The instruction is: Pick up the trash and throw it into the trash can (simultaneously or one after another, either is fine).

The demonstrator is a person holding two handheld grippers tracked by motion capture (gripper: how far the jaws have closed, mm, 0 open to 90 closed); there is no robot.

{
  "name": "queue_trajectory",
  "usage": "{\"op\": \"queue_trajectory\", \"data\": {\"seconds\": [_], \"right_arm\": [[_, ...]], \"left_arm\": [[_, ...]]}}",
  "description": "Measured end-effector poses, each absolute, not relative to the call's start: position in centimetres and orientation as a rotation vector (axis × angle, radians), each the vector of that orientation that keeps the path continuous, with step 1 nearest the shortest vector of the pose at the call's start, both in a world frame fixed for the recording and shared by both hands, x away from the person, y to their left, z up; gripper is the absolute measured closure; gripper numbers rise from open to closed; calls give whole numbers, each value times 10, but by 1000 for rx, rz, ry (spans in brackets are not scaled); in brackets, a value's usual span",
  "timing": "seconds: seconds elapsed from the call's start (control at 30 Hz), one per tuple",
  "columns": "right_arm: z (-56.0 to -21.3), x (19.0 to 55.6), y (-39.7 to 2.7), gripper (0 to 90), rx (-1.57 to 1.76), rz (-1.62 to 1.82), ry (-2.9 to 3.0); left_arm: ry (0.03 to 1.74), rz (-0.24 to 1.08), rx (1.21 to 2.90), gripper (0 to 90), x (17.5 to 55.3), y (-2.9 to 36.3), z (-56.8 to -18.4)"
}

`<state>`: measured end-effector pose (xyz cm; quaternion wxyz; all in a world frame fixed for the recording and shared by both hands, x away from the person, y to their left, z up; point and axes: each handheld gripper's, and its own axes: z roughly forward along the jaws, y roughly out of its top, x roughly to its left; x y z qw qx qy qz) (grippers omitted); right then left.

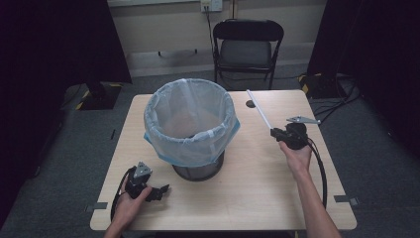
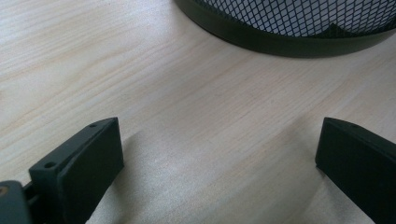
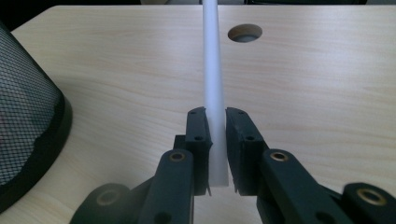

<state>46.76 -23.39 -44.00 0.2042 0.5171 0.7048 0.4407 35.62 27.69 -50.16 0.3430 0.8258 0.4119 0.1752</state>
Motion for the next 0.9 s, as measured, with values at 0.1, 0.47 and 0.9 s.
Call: {"op": "queue_trajectory", "data": {"seconds": [0.1, 0.47, 0.9], "right_arm": [[-434, 466, -233, 803, 1429, 1254, 1952], [-413, 465, -224, 803, 1388, 1334, 1920], [-378, 461, -213, 803, 1300, 1430, 1884]], "left_arm": [[1070, 455, 2146, 3, 356, 277, -502], [1069, 455, 2144, 3, 356, 277, -502], [1071, 456, 2146, 3, 356, 277, -502]]}}
